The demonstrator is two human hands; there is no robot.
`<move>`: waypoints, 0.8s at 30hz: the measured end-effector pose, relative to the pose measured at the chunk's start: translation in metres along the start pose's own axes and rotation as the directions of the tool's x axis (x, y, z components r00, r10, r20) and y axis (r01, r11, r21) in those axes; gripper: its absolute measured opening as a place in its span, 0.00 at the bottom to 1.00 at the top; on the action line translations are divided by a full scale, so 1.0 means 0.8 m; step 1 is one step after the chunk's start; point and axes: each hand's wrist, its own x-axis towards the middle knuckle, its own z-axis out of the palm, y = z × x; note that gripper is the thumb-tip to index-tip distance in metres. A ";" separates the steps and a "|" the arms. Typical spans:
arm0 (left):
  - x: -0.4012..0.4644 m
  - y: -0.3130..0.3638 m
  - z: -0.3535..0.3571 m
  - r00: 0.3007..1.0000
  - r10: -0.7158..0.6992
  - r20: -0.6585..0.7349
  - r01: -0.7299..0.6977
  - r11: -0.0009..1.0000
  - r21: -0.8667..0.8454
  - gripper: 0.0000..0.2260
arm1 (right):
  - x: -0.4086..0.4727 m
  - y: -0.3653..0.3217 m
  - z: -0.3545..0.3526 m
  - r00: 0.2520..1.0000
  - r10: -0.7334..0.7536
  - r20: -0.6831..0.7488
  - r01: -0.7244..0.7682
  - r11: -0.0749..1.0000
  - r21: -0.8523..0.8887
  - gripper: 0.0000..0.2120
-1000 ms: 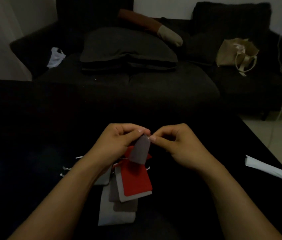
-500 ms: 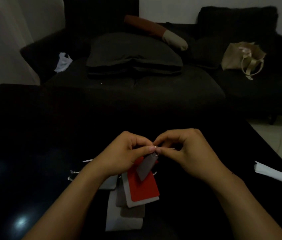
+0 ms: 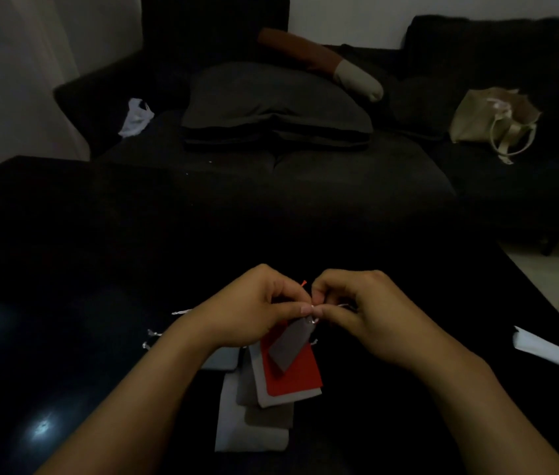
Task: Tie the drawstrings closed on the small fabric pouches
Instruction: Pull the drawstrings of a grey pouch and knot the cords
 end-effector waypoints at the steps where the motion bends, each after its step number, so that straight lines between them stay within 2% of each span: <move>1: 0.000 0.000 -0.001 1.000 0.001 -0.010 -0.002 1.000 -0.023 0.06 | 0.000 -0.001 -0.001 1.000 -0.001 0.001 0.001 0.999 0.037 0.04; 6: -0.003 0.009 -0.008 0.993 -0.076 -0.085 0.043 0.939 -0.341 0.07 | -0.002 -0.008 -0.007 1.000 -0.004 0.023 -0.004 0.943 0.333 0.05; 10: -0.002 0.014 -0.004 0.981 -0.172 -0.087 0.089 0.805 -0.587 0.12 | -0.002 -0.011 -0.005 0.999 -0.023 0.049 -0.012 0.789 0.614 0.05; 13: -0.002 0.017 -0.001 0.976 -0.213 -0.042 0.116 0.676 -0.728 0.15 | 0.000 -0.014 -0.007 0.998 -0.021 0.056 -0.025 0.703 0.711 0.04; 16: -0.001 0.019 0.001 0.974 -0.228 -0.013 0.136 0.628 -0.767 0.17 | 0.000 -0.016 -0.008 0.997 0.006 0.073 -0.061 0.629 0.775 0.03; 18: 0.000 0.019 0.000 0.974 -0.224 -0.023 0.124 0.620 -0.775 0.13 | 0.000 -0.018 -0.010 0.998 0.031 0.062 -0.067 0.636 0.769 0.03; 20: 0.000 0.019 -0.002 0.974 -0.220 -0.048 0.104 0.629 -0.770 0.13 | -0.001 -0.014 -0.015 0.997 0.075 0.015 -0.063 0.701 0.711 0.05; 22: -0.001 0.017 -0.005 0.973 -0.218 -0.079 0.095 0.685 -0.722 0.13 | -0.002 -0.008 -0.022 0.991 0.134 -0.025 -0.091 0.787 0.610 0.07; 24: 0.000 0.016 -0.005 0.970 -0.215 -0.117 0.089 0.754 -0.650 0.12 | -0.006 -0.003 -0.029 0.984 0.170 -0.046 -0.132 0.882 0.452 0.05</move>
